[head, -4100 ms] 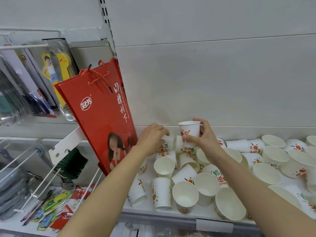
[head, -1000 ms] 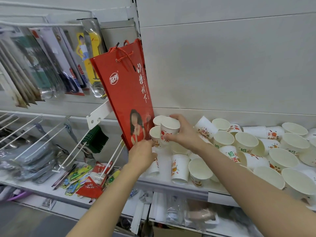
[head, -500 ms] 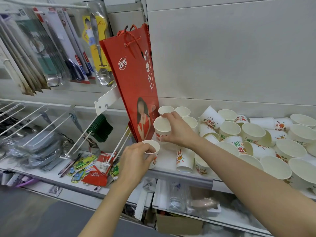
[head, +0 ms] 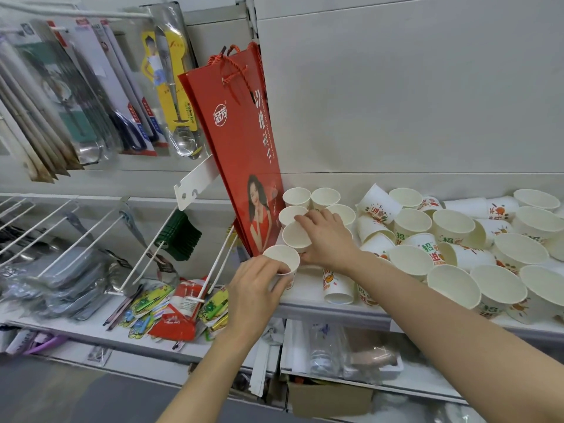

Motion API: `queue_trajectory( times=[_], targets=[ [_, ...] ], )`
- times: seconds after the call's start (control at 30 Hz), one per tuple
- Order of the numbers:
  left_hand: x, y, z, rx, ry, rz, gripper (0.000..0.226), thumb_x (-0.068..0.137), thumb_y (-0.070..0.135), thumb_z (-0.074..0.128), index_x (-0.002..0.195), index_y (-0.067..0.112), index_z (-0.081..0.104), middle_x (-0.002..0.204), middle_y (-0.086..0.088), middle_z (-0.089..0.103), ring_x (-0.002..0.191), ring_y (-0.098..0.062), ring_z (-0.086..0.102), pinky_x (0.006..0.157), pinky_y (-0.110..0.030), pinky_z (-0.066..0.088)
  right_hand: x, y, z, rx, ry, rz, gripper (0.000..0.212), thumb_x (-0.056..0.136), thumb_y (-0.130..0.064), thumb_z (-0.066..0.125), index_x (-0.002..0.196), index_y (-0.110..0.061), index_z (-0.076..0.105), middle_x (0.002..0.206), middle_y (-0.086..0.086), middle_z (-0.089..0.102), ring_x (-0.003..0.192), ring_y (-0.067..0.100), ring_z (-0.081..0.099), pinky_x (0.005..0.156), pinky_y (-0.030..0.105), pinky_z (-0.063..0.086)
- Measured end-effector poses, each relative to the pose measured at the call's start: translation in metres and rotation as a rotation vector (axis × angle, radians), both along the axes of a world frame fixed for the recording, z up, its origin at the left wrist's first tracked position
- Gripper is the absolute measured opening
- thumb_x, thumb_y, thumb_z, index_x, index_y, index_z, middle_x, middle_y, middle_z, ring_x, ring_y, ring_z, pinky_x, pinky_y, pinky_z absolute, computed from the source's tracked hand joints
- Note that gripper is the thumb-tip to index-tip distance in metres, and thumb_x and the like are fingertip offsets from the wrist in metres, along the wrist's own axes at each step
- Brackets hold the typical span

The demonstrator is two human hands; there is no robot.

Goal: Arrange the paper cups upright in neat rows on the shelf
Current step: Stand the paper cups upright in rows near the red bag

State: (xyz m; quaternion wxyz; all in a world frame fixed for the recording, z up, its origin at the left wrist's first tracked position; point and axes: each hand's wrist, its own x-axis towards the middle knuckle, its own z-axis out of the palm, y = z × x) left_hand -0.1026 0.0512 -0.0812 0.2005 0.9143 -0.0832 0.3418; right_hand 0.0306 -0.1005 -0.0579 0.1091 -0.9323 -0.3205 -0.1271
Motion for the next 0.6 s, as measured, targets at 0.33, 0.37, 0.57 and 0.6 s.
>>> queue_trajectory(
  times=[0.33, 0.37, 0.57, 0.6],
  targets=[
    [0.001, -0.005, -0.008, -0.049, -0.059, -0.035, 0.026, 0.084, 0.040, 0.070, 0.097, 0.017, 0.071, 0.097, 0.006, 0.067, 0.092, -0.011, 0.059, 0.080, -0.026, 0.048, -0.001, -0.076, 0.040, 0.102, 0.170, 0.014, 0.034, 0.078, -0.012, 0.066, 0.110, -0.023, 0.067, 0.112, -0.003, 0.065, 0.106, 0.020, 0.053, 0.091, 0.033, 0.041],
    [0.004, -0.006, -0.003, -0.048, -0.084, -0.034, 0.027, 0.084, 0.039, 0.071, 0.098, 0.016, 0.072, 0.098, 0.006, 0.068, 0.094, -0.012, 0.059, 0.082, -0.026, 0.047, 0.000, -0.083, 0.041, 0.068, 0.189, 0.000, 0.033, 0.079, -0.009, 0.062, 0.106, -0.026, 0.069, 0.107, -0.004, 0.066, 0.104, 0.018, 0.053, 0.089, 0.033, 0.042],
    [0.057, -0.040, 0.053, 0.108, 0.126, -0.120, 0.019, 0.085, 0.034, 0.070, 0.102, 0.025, 0.072, 0.103, 0.009, 0.068, 0.101, -0.017, 0.060, 0.087, -0.034, 0.046, 0.003, -0.093, 0.043, -0.036, 0.231, 0.023, 0.024, 0.081, -0.015, 0.063, 0.096, -0.032, 0.071, 0.100, -0.003, 0.065, 0.100, 0.016, 0.055, 0.083, 0.029, 0.043],
    [0.066, -0.052, 0.062, 0.180, 0.238, -0.142, 0.021, 0.087, 0.036, 0.068, 0.105, 0.027, 0.071, 0.107, 0.009, 0.068, 0.105, -0.017, 0.058, 0.090, -0.033, 0.043, 0.003, -0.098, 0.045, -0.021, 0.215, 0.025, 0.022, 0.082, -0.016, 0.063, 0.097, -0.030, 0.071, 0.100, -0.003, 0.066, 0.100, 0.015, 0.054, 0.081, 0.027, 0.042]
  ],
)
